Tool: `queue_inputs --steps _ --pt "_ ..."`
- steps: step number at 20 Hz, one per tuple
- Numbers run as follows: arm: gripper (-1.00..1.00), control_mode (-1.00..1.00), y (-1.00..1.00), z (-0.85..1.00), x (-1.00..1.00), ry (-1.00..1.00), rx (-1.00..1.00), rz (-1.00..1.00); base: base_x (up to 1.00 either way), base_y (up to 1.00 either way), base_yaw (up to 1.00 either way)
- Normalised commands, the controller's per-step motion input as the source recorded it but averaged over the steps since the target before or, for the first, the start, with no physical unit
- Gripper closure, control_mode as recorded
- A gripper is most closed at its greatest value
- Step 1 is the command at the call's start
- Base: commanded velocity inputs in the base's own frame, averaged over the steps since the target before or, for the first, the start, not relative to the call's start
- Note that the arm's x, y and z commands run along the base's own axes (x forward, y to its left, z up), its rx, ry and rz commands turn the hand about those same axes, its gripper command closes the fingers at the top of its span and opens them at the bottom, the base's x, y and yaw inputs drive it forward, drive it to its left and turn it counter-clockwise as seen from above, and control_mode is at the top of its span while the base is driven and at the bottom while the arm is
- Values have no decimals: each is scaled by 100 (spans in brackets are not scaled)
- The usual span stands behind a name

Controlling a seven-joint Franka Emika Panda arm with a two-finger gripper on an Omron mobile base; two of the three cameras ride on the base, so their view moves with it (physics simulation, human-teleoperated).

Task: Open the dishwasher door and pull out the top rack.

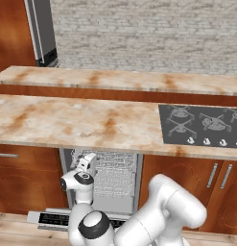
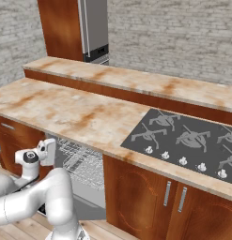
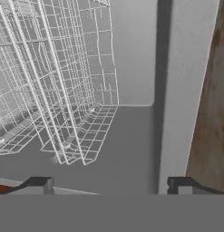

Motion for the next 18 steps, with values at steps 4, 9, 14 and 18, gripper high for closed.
queue_inputs --steps 4,9,14,18 --pt "-100 -100 0 -20 29 1 -1 -1 0 0 0" --pt "-100 -100 0 -20 26 3 0 -1 0 0 0" --pt "-100 -100 0 -27 21 5 0 0 0 0 0" --pt "-100 -100 0 -36 17 6 0 0 0 0 0"
